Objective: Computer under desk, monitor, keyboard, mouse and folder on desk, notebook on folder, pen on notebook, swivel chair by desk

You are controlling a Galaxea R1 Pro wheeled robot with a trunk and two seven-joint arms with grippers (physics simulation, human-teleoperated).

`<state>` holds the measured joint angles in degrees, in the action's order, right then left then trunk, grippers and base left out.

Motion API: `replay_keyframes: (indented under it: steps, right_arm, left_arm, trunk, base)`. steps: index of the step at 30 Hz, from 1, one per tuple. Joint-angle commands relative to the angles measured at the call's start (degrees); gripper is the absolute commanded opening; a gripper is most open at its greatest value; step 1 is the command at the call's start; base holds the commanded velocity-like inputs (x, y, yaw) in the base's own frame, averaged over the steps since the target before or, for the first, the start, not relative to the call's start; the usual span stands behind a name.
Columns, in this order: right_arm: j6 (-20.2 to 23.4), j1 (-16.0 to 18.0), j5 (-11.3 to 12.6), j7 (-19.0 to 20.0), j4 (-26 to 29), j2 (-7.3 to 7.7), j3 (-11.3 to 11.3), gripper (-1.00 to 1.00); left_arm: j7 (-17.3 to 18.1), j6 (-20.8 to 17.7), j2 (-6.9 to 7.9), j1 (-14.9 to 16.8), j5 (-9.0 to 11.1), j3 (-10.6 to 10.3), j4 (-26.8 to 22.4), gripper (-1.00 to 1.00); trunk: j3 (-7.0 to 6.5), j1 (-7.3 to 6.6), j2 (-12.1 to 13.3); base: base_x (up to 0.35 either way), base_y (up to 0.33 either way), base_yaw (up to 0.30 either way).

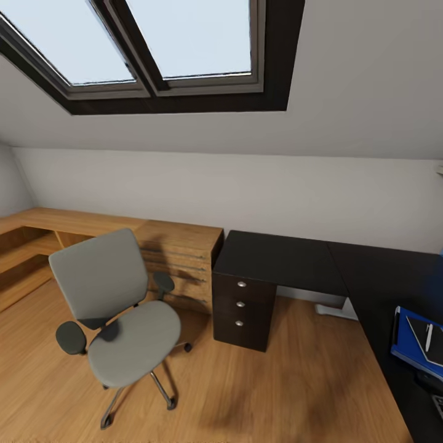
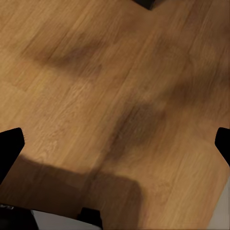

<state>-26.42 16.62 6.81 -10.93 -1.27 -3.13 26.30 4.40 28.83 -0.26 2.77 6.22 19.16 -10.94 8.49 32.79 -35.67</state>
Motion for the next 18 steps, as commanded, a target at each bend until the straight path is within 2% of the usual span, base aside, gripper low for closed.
replay_keyframes:
  steps: [1,18]
  right_arm:
    - [-0.3,0.1,0.6,-0.1,-0.1,-0.03,0.5,1.00]
    - [-0.6,0.1,0.6,-0.1,-0.1,-0.03,0.5,1.00]
  left_arm:
    - [0.5,0.1,-0.01,0.0,0.6,0.1,0.0,1.00]
    - [0.4,0.1,-0.10,0.0,0.6,0.1,0.0,1.00]
  trunk:
    - [0.17,0.02,-0.1]
    - [1.35,0.02,-0.1]
  base:
    - [0.000,0.000,0.194]
    - [0.000,0.000,0.196]
